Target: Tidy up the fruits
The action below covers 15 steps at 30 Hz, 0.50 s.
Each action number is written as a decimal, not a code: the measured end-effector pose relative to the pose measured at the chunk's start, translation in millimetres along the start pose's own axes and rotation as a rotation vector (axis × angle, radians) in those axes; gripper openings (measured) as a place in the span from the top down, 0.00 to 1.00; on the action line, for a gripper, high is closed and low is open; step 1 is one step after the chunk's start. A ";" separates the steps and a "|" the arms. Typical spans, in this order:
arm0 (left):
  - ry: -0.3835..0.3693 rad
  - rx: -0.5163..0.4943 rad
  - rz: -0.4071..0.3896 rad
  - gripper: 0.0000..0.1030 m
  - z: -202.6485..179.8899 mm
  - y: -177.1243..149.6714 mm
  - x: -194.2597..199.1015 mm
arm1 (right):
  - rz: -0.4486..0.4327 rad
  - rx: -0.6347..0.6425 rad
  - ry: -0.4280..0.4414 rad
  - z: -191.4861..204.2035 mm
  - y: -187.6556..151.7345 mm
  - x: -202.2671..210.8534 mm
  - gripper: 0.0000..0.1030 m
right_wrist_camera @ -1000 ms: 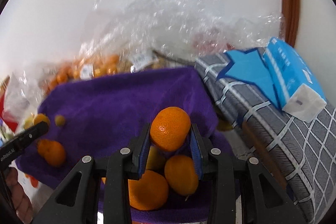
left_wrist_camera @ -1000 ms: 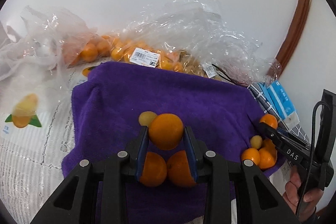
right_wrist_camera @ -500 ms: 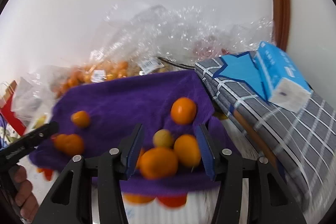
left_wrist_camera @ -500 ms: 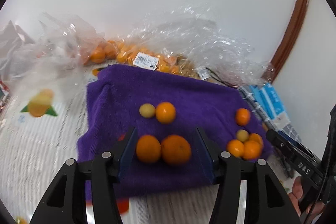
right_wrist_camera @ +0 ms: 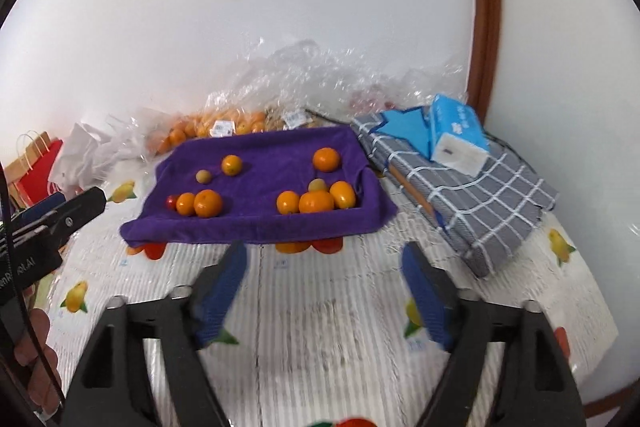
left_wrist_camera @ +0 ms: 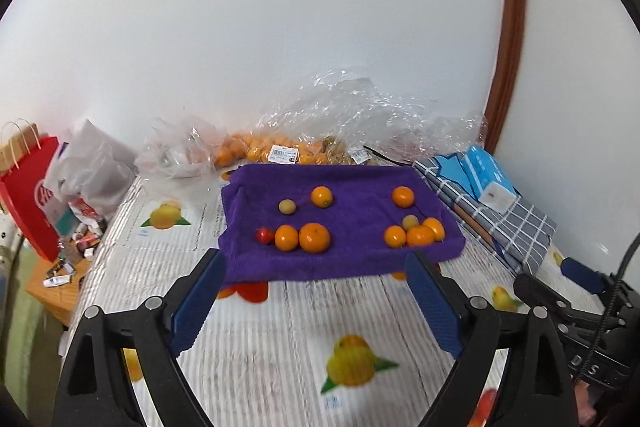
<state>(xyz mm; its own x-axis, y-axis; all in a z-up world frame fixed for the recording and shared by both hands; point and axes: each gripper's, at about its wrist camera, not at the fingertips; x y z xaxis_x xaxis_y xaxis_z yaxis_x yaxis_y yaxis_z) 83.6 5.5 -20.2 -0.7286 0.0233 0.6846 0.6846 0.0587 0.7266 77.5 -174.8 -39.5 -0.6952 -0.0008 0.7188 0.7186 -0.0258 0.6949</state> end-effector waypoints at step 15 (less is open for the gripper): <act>0.001 -0.001 -0.017 0.10 -19.5 -18.6 46.4 | -0.031 -0.036 -0.009 -1.5 -26.1 57.8 0.07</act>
Point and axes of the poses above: each gripper's, at about its wrist camera, not at the fingertips, and x roughly against the way its jaws point, z to its left, y to its top, and after that the axes turned 7 degrees about z, right-handed
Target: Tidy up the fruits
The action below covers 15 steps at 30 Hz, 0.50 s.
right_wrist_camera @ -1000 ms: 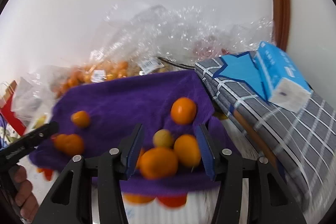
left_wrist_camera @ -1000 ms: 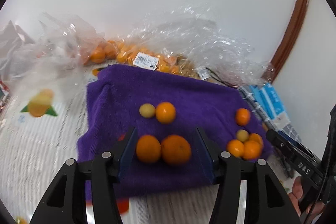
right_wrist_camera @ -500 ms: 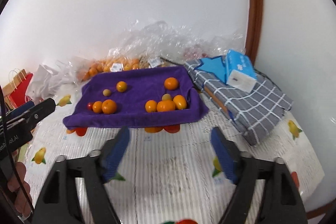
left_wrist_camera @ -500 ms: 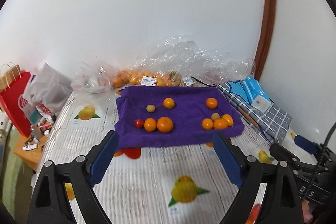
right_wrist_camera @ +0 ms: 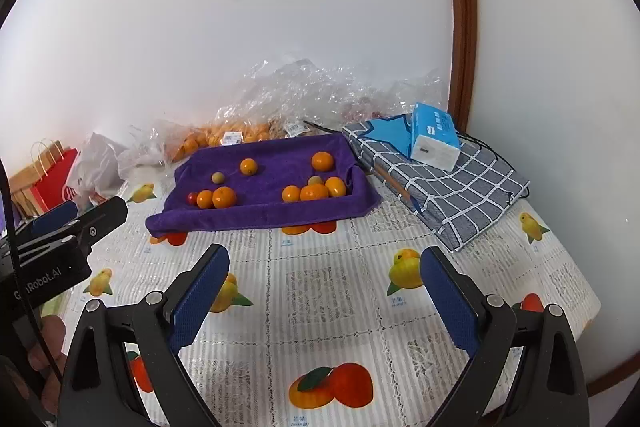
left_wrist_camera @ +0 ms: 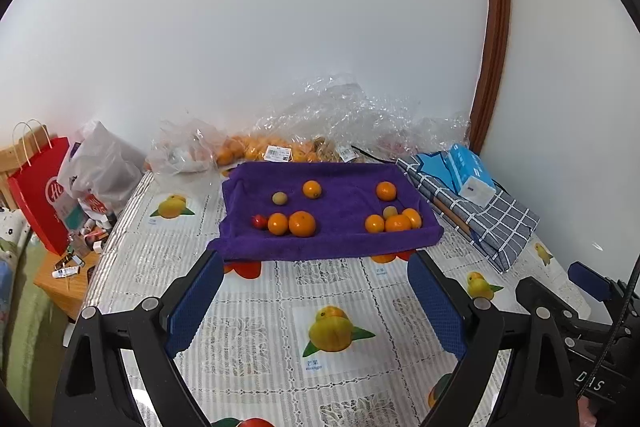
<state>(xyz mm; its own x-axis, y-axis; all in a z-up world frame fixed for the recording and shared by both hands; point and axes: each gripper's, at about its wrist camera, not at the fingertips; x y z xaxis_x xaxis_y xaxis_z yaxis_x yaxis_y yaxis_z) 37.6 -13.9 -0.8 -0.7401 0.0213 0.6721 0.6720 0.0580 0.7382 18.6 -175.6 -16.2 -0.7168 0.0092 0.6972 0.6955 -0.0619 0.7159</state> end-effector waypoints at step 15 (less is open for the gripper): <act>0.013 0.002 -0.012 0.09 -1.6 -0.4 9.4 | -0.017 -0.015 -0.013 -2.3 -2.3 15.8 0.07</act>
Point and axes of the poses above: each gripper's, at about its wrist camera, not at the fingertips, and x roughly against the way its jaws point, z to its left, y to its top, and after that the axes turned 7 degrees about z, right-handed
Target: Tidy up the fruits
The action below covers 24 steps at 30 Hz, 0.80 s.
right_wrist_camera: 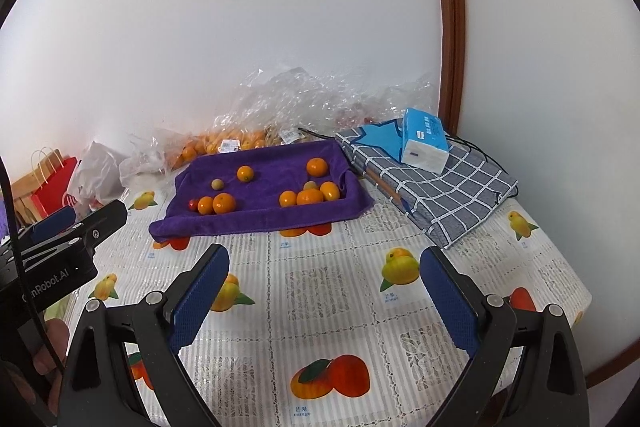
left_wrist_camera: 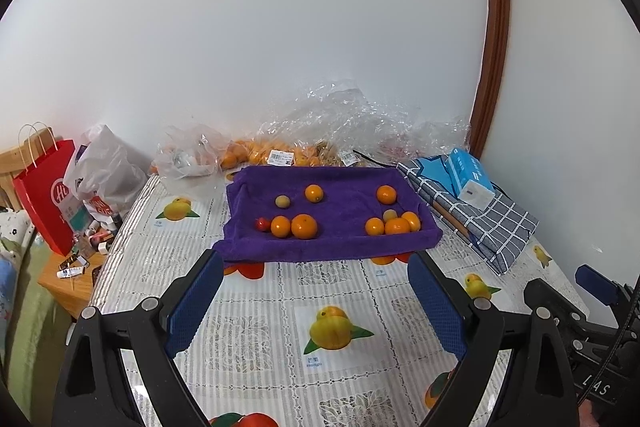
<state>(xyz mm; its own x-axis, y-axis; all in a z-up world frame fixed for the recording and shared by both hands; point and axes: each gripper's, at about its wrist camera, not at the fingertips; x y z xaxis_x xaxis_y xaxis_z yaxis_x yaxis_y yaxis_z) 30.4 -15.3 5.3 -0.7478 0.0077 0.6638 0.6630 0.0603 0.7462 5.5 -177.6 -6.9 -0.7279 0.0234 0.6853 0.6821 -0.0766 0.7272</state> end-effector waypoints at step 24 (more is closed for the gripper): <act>0.010 0.000 0.003 0.09 -1.8 -1.5 0.8 | 0.005 0.003 -0.014 0.5 -0.8 0.5 0.07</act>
Point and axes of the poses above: each gripper's, at about its wrist camera, not at the fingertips, and x roughly against the way its jaws point, z to its left, y to its top, and after that the axes turned 7 degrees about z, right-handed
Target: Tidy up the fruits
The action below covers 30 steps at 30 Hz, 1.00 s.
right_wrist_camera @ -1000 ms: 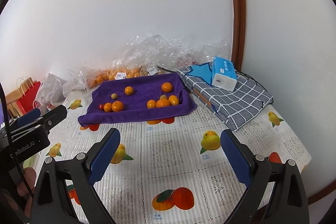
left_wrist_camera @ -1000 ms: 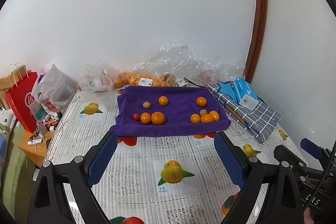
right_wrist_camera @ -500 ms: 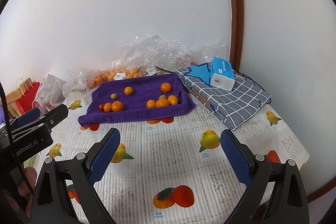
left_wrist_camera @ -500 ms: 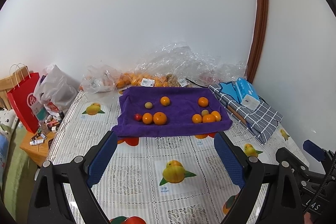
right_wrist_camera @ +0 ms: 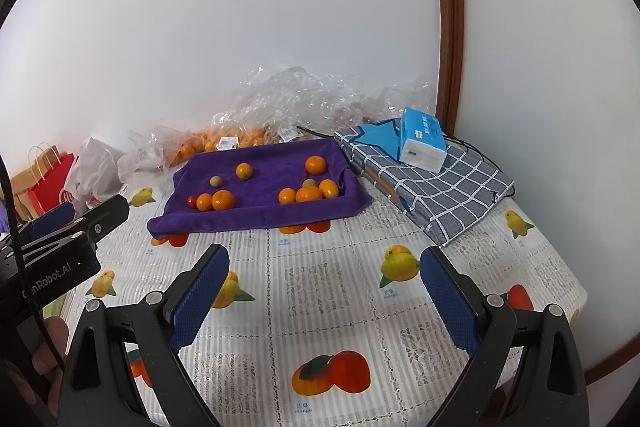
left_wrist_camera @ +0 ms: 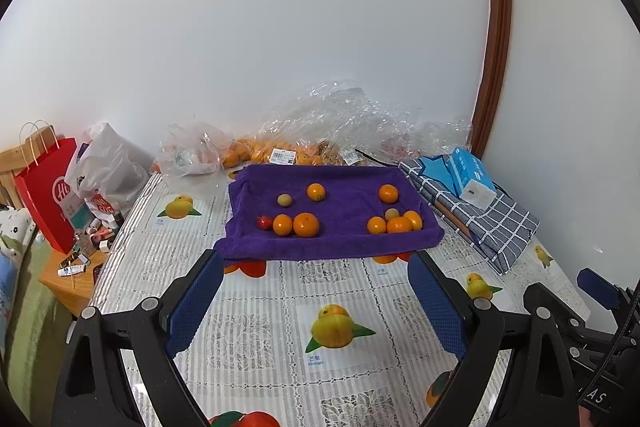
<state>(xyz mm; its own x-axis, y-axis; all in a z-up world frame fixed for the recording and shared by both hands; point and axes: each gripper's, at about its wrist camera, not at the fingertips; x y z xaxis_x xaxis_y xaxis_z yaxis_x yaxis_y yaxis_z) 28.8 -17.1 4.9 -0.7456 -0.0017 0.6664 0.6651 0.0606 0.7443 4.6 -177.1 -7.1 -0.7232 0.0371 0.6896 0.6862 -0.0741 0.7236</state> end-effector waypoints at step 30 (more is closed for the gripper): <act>-0.005 0.001 -0.001 0.09 2.2 -0.6 -0.4 | 0.003 -0.002 -0.005 -1.5 -2.9 -1.1 0.07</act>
<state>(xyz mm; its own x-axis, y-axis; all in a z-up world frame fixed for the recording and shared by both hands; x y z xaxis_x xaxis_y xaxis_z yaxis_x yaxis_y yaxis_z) 28.6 -15.0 4.0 -0.7464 0.0031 0.6655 0.6644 0.0614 0.7448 3.3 -178.4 -10.0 -0.7211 0.0417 0.6916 0.6879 -0.0761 0.7218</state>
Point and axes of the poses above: each gripper's, at about its wrist camera, not at the fingertips, and x roughly against the way its jaws point, z to its left, y to its top, and after that the axes turned 7 degrees about z, right-handed
